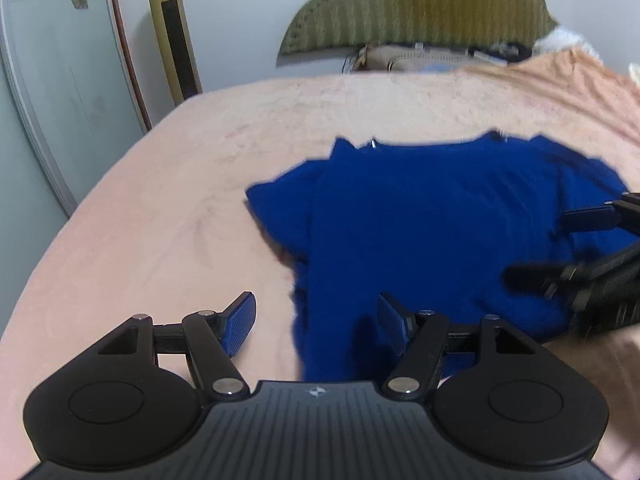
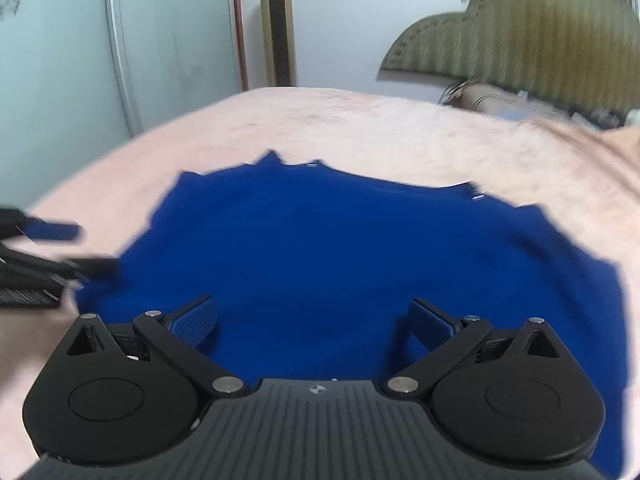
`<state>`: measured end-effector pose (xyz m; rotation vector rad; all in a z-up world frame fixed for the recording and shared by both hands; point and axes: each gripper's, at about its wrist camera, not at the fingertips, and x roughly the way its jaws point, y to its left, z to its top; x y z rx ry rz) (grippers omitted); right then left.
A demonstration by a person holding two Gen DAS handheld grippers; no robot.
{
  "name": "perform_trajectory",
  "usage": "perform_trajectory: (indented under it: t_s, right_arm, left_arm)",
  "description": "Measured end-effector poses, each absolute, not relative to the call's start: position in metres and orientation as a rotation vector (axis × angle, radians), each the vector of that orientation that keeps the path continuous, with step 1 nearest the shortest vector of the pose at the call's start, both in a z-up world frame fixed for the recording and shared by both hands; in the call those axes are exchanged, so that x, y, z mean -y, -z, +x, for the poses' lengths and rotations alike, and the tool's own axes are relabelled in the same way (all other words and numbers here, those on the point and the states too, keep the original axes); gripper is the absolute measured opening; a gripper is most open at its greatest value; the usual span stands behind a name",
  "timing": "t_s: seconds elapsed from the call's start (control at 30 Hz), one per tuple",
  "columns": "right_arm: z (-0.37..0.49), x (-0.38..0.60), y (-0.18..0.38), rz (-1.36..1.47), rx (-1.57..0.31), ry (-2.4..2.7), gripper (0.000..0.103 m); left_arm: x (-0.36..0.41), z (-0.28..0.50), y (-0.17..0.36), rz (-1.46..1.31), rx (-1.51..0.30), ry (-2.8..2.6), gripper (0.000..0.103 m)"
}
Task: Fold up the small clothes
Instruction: 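Smooth the folded sweater with the right gripper and lift both grippers away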
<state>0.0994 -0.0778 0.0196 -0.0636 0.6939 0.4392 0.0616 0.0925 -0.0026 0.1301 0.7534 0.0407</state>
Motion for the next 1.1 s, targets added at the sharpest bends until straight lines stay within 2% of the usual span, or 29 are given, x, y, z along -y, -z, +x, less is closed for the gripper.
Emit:
perform_trajectory:
  t_s: [0.17, 0.3, 0.63, 0.87, 1.1]
  right_arm:
    - [0.087, 0.046, 0.01, -0.244, -0.737, -0.453, 0.103]
    - [0.082, 0.055, 0.015, -0.153, -0.729, -0.445, 0.103]
    - [0.072, 0.055, 0.021, -0.157, -0.679, -0.429, 0.103]
    - [0.071, 0.054, 0.02, -0.162, -0.677, -0.429, 0.103]
    - [0.057, 0.042, -0.002, -0.127, -0.609, -0.405, 0.103]
  left_arm:
    - [-0.09, 0.058, 0.02, 0.149, -0.797, -0.07, 0.066]
    - [-0.095, 0.058, 0.02, 0.121, -0.809, -0.071, 0.069]
    - [-0.103, 0.058, 0.023, 0.093, -0.809, -0.072, 0.078]
    - [-0.12, 0.062, 0.019, 0.01, -0.805, -0.038, 0.079]
    - [-0.173, 0.093, 0.005, -0.2, -0.774, -0.032, 0.079]
